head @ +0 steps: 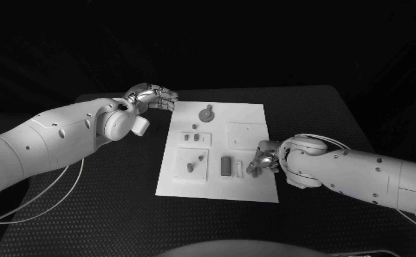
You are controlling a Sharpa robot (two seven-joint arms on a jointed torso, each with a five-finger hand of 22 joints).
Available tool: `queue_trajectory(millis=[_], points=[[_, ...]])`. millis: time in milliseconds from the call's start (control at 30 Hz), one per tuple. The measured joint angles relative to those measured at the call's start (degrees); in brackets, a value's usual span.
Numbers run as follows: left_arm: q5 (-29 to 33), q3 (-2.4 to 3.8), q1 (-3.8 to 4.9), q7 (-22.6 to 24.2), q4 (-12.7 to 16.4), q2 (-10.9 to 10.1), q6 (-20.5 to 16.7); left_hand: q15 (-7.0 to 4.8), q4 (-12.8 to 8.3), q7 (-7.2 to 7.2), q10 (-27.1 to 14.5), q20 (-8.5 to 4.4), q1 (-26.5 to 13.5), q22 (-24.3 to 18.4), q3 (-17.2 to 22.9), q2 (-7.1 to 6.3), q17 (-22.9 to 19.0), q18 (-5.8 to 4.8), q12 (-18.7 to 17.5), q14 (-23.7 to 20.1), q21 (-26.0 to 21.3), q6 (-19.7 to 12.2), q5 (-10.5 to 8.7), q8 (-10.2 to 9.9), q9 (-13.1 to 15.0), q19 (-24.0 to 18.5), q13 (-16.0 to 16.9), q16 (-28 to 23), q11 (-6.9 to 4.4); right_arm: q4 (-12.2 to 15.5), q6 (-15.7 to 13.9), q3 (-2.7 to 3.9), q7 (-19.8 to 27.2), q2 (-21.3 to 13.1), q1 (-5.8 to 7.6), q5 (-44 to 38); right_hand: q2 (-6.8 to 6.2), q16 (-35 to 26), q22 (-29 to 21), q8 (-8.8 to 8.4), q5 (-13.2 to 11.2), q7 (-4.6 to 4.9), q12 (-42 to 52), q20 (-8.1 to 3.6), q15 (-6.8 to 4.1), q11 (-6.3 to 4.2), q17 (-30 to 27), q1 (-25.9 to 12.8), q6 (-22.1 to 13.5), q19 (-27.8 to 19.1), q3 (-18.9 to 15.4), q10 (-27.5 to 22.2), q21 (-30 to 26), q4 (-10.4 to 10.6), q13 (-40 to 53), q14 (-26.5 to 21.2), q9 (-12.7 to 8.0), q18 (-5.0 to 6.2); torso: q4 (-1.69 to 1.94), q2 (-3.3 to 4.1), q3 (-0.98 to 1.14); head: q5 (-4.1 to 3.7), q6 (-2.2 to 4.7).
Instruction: Assemble the parts on the task board
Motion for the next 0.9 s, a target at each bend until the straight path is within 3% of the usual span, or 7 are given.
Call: queue_trajectory(millis=[300, 467, 600, 767, 833, 867, 900], points=[[0.00, 0.00, -0.01, -0.12, 0.02, -0.01, 0.18, 0.00, 0.31, 0.00, 0.00, 0.00, 0.00, 0.00, 0.01, 0.00, 0.05, -0.02, 0.00, 0.00, 0.00, 0.00, 0.00, 0.00, -0.05, 0.00, -0.04, -0.22, 0.00, 1.33, -1.91, -0.16, 0.53, -0.80, -0.24, -0.40, -2.22, 0.00, 0.00, -0.16, 0.45, -0.08, 0.00, -0.29, 0.17, 0.20, -0.51, 3.60, -0.42, -0.93, 1.09, -0.20, 0.55, -0.31, 0.06, -0.62, -0.10, 0.66, -0.06, 0.03, 0.04, 0.11, 0.00], [0.00, -0.02, -0.01, -0.17, -0.01, -0.07, 0.23, 0.00, 0.31, 0.00, 0.00, 0.00, 0.00, 0.00, 0.01, 0.00, 0.05, -0.04, 0.00, 0.00, 0.00, 0.00, 0.00, 0.00, -0.05, 0.00, -0.04, -0.22, 0.00, 2.88, -3.49, -0.32, 0.74, -1.97, -0.43, 1.07, -3.29, 0.00, 0.00, -2.04, 0.45, 0.17, 0.00, -0.44, 0.59, 0.44, -1.01, 6.15, -1.88, -1.47, 2.37, -0.44, 0.55, 0.94, 0.04, -1.06, -0.79, 0.65, -0.06, 0.03, 0.04, -0.02, -0.05], [0.00, -0.02, 0.00, -0.20, -0.01, -0.07, 0.27, 0.00, 0.31, 0.00, 0.00, 0.00, 0.00, 0.00, 0.01, 0.00, 0.11, -0.04, 0.00, 0.00, 0.00, 0.00, 0.00, 0.00, -0.05, 0.00, -0.10, -0.22, 0.00, 3.91, -4.54, -0.47, 1.03, -2.80, -0.47, 3.10, -3.07, -0.01, 0.00, -7.10, 0.45, 0.21, 0.00, 0.02, 0.68, 0.74, -1.11, 6.36, -1.96, -1.41, 3.11, -0.28, 0.52, 1.06, -0.02, -1.15, -0.93, 0.79, -0.06, 0.03, 0.03, -0.03, -0.07], [0.00, -0.02, -0.01, -0.23, 0.00, -0.08, 0.30, 0.00, 0.31, 0.00, 0.00, 0.00, 0.00, 0.00, 0.01, 0.00, 0.11, -0.05, 0.00, 0.00, 0.00, 0.00, 0.00, 0.00, -0.05, 0.00, -0.10, -0.22, 0.00, 4.39, -6.32, -0.60, 1.36, -3.40, -0.46, 7.13, -3.07, -0.01, 0.00, -11.15, 0.45, 0.28, 0.00, 0.02, 0.70, 0.74, -0.75, 6.37, -2.01, -1.41, 4.33, -0.28, 0.68, 0.48, -0.02, -1.16, -1.05, 0.81, -0.07, 0.03, 0.03, -0.03, -0.03], [0.00, -0.02, -0.01, -0.24, 0.00, -0.08, 0.31, 0.00, 0.31, 0.00, 0.00, 0.00, 0.01, 0.00, 0.01, 0.00, 0.11, -0.05, 0.00, 0.00, 0.00, 0.00, 0.00, 0.00, -0.05, 0.00, -0.10, -0.22, 0.00, 4.54, -6.87, -0.60, 1.52, -3.48, -0.49, 8.43, -2.90, -0.01, 0.00, -13.89, 0.45, 0.30, 0.00, 0.03, 0.70, 0.74, -0.73, 6.54, -1.99, -1.41, 5.20, -0.28, 0.68, -0.23, -0.02, -1.16, -0.90, 0.81, -0.07, 0.03, 0.03, -0.08, -0.02], [0.01, -0.02, -0.01, -0.25, 0.00, -0.09, 0.32, 0.00, 0.31, 0.00, 0.00, 0.00, 0.00, 0.00, 0.01, 0.00, 0.10, -0.05, 0.00, 0.00, 0.00, 0.00, 0.00, 0.00, -0.04, 0.00, -0.10, -0.22, 0.00, 4.81, -7.65, -0.58, 1.88, -3.52, -0.53, 10.22, -2.24, -0.01, 0.00, -17.51, 0.43, 0.41, 0.00, 0.03, 0.71, 0.74, -0.73, 7.45, -1.88, -1.41, 5.35, -0.28, 0.68, -0.38, -0.02, -1.17, -0.54, 0.82, -0.07, 0.03, 0.03, -0.09, -0.02], [0.01, -0.02, -0.01, -0.25, 0.00, -0.09, 0.33, 0.00, 0.31, 0.00, 0.00, 0.00, 0.01, 0.00, 0.01, 0.00, 0.10, -0.05, 0.00, 0.00, 0.00, 0.00, 0.00, 0.00, -0.04, 0.00, -0.10, -0.22, 0.00, 4.95, -7.95, -0.55, 2.06, -3.52, -0.55, 10.94, -1.62, -0.01, 0.00, -19.33, 0.43, 0.45, 0.00, 0.02, 0.72, 0.74, -0.73, 8.37, -1.87, -1.41, 5.40, -0.28, 0.68, -0.42, -0.02, -1.18, -0.54, 0.84, -0.07, 0.03, 0.03, -0.12, -0.02]])
